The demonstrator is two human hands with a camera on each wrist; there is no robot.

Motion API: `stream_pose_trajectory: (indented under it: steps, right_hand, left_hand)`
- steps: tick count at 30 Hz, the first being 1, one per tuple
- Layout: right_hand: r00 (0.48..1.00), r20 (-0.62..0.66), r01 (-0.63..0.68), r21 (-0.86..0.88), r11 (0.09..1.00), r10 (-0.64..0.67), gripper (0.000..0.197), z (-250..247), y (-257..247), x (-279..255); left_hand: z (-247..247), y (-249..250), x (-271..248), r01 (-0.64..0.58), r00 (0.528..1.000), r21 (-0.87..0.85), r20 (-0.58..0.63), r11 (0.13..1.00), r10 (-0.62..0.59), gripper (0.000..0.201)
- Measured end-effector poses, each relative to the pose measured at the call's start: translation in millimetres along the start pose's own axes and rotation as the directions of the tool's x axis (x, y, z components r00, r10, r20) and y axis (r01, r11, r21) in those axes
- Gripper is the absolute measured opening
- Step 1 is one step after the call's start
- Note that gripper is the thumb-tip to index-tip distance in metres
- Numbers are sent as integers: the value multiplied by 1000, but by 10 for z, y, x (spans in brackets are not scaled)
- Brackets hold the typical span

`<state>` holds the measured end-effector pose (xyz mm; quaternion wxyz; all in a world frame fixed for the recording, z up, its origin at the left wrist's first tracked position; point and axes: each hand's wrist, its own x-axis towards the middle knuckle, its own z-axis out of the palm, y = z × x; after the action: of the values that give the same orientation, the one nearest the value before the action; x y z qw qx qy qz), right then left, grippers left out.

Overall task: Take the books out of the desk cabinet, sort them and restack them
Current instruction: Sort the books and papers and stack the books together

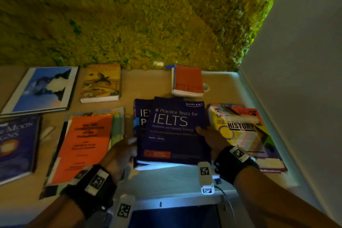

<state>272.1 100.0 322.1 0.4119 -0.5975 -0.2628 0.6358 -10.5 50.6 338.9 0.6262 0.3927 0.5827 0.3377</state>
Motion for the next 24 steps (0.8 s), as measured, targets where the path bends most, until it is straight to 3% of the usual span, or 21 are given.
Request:
stream_pose_trajectory:
  steps: [2, 4, 7, 11, 16, 20, 24]
  right_hand:
    - [998, -23, 51, -262, 964, -59, 23, 19, -33, 83]
    - [987, 25, 146, -569, 809, -161, 24, 78, -58, 123]
    - [972, 83, 206, -745, 635, -218, 41, 170, -25, 107]
    - [961, 106, 247, -749, 614, -257, 57, 208, 139, 87]
    - [978, 52, 163, -797, 582, -202, 68, 282, 209, 33]
    - [964, -119, 51, -793, 607, -236, 77, 394, 533, -155]
    - [955, -139, 64, -767, 639, -262, 88, 382, 625, -192]
  left_hand:
    - [-22, 59, 80, -27, 1000, 146, 4, 989, 27, 30]
    - [6, 142, 181, -78, 997, 237, 8, 968, 79, 35]
    - [126, 216, 338, -139, 982, 367, -66, 920, 175, 32]
    - [137, 151, 446, -139, 964, 568, -111, 811, 243, 46]
    - [28, 36, 466, -112, 955, 592, -157, 798, 251, 42]
    - [-3, -102, 477, -78, 952, 614, -189, 785, 242, 37]
    - [1, -123, 534, -32, 936, 669, -241, 743, 258, 51]
